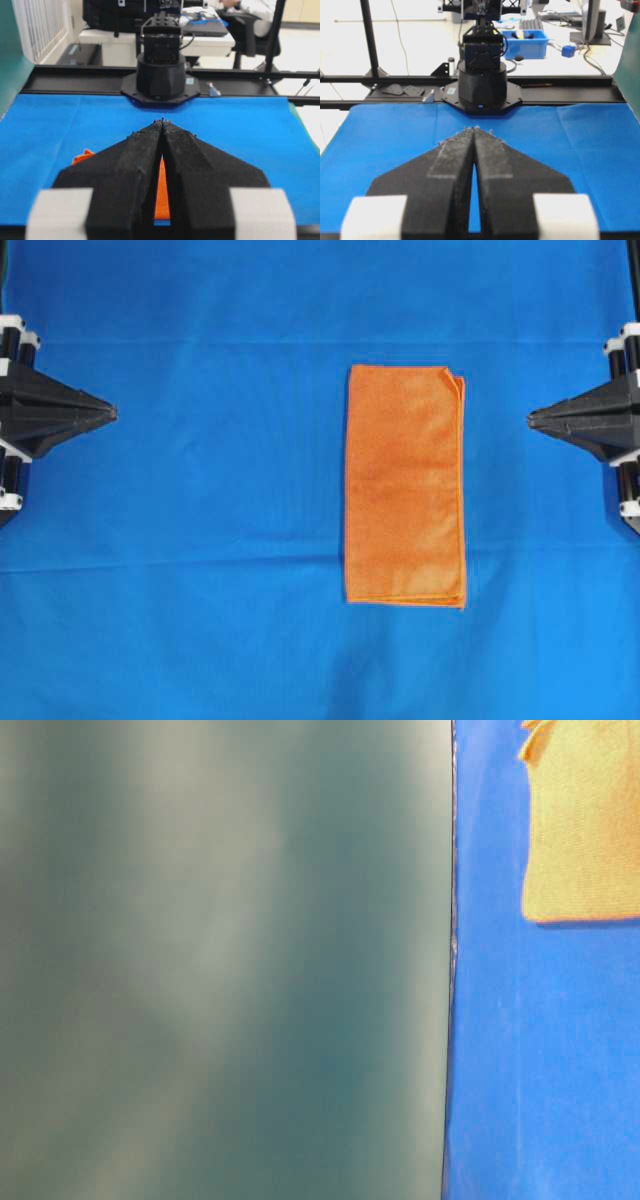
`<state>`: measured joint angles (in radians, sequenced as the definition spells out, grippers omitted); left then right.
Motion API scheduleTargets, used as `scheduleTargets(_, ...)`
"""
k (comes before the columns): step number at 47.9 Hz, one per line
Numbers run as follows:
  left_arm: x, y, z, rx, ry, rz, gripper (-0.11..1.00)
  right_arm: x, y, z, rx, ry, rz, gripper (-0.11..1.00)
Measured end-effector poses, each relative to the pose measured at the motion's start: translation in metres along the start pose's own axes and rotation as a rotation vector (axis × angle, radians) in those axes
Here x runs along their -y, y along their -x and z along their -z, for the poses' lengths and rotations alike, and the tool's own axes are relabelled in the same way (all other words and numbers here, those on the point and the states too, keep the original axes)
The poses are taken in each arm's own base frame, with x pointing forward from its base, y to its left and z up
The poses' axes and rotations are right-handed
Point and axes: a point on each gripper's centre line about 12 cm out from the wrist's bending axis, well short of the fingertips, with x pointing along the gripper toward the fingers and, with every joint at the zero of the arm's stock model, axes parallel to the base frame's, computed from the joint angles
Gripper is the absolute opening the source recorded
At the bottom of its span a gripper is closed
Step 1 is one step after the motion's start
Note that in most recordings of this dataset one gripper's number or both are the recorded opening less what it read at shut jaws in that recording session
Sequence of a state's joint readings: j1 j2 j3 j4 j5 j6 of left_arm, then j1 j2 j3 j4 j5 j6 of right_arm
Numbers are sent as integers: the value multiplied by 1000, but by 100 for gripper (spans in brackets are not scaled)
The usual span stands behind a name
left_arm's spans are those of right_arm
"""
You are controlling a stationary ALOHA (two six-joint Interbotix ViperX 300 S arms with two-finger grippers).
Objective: Fold a vertical towel.
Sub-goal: 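Move both grippers toward the far corners of the orange towel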
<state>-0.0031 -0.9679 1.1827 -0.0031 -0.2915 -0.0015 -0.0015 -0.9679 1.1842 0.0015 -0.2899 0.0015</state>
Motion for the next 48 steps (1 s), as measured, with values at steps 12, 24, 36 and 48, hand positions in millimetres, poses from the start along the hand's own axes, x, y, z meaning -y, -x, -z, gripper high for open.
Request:
scheduleTargets(12, -7, -29, 10, -73, 58, -37, 0, 6, -7, 5, -117, -60, 35, 0)
scheduleTargets(24, -28, -82, 32, -170, 61, -112, 0, 36, -12, 25, -261, -95, 181, 0)
scheduleTargets(36, -59, -127, 68, -286, 70, -195, 20, 76, -17, 70, -476, -155, 357, 9)
scheduleTargets(48, -89, -171, 119, -406, 88, -256, 83, 109, -18, 123, -668, -221, 479, 63)
